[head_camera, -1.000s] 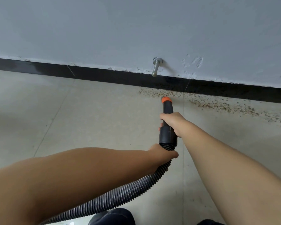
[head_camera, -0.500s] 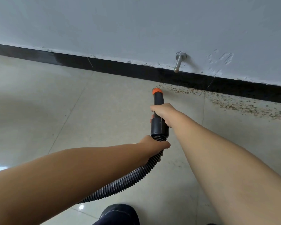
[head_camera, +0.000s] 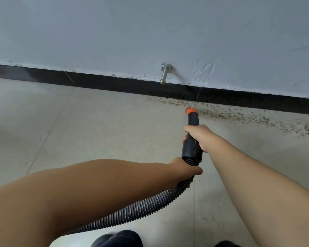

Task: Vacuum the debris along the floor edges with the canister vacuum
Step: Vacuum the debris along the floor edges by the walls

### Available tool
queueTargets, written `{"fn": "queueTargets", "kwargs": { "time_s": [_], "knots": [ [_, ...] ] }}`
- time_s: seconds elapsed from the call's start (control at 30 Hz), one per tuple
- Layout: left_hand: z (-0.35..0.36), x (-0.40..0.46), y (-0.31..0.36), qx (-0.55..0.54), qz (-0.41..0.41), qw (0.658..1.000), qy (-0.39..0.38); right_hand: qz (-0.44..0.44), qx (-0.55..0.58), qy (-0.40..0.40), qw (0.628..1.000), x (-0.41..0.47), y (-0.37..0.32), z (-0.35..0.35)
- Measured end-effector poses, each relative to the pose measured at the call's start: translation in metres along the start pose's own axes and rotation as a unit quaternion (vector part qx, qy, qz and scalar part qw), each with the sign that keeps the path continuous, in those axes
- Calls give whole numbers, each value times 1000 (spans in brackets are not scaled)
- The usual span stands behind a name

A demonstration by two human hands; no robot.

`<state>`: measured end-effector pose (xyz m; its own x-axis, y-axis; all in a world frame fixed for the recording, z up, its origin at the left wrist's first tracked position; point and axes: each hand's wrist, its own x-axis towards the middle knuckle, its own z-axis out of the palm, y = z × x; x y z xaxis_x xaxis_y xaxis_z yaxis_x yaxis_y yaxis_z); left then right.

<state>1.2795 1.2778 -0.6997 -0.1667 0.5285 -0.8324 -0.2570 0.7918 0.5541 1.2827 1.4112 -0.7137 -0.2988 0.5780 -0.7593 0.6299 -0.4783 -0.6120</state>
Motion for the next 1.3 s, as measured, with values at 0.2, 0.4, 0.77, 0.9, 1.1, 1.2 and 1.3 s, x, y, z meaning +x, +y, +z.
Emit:
{"fn": "queueTargets", "kwargs": {
  "time_s": [0.2, 0.4, 0.77, 0.9, 1.1, 1.2, 1.3],
  "knots": [
    [7, 5, 15, -6, 12, 1000, 2, 2, 3, 13, 1000, 7, -10, -15],
    [-13, -1, -1, -36, 8, 999, 33, -10, -19, -21, 1000, 2, -13, 19],
    [-67, -8, -27, -73, 3, 993, 97, -35, -45, -88, 994, 2, -26, 97],
    [-68, -6, -27, -74, 5, 993, 96, -36, -48, -87, 994, 2, -27, 97],
    [-35, 5, -11, -29, 11, 999, 34, -8, 4, -21, 1000, 8, -14, 40],
    [-14, 11, 3, -3, 15, 1000, 7, 2, 17, 7, 1000, 13, -9, 7],
    [-2, 16, 16, 17, 23, 1000, 1, 10, 34, 20, 999, 19, -9, -15]
  ]
}}
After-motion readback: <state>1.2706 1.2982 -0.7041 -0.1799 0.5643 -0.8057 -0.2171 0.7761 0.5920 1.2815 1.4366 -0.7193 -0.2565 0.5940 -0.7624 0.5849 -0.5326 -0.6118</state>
